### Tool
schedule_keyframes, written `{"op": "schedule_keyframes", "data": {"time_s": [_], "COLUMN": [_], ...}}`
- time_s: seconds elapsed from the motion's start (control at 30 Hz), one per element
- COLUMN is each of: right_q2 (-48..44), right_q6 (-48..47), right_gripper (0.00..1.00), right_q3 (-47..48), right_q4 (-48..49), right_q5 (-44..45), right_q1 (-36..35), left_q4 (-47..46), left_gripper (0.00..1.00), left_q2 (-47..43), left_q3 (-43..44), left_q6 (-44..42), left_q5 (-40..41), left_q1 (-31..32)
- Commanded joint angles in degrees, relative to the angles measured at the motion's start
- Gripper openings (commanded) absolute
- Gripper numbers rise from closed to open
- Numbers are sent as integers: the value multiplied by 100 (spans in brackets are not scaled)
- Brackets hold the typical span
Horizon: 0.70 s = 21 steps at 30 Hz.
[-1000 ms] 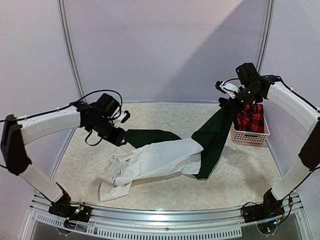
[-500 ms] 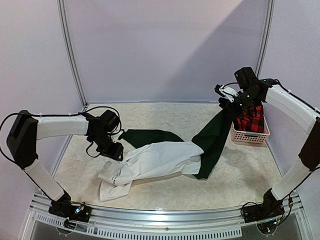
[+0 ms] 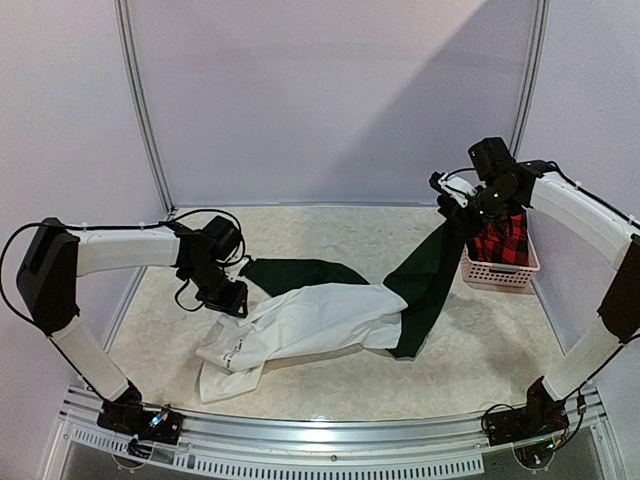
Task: Fold and stack the mixed laundry pile
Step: Pick up the crumpled T-shirt from the center of the board.
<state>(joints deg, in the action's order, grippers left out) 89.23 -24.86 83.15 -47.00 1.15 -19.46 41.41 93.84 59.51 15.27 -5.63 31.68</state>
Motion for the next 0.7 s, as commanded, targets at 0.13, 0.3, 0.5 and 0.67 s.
{"op": "schedule_keyframes", "data": {"time_s": [0.13,0.3,0.5,0.67], "right_q2": [-257,-266,-266,-266], "right_q6": [59,61,68,87], "right_gripper": [0,0,0,0], "right_q3": [-106,-89,-80,-71], "right_q4": [100,88,78,86], "right_q5": [-51,-52,-47,-48], "right_q1": [21,22,23,28], "left_q4": [336,420,482,537], "left_gripper": [35,29,17,1], "left_q2": [232,298,375,397], "left_q3": [204,235,283,378], "left_q6": [-145,-205,-305,-399], "left_q5": [-248,-234,-180,-231], "left_q1": [-43,-48,-48,-48]}}
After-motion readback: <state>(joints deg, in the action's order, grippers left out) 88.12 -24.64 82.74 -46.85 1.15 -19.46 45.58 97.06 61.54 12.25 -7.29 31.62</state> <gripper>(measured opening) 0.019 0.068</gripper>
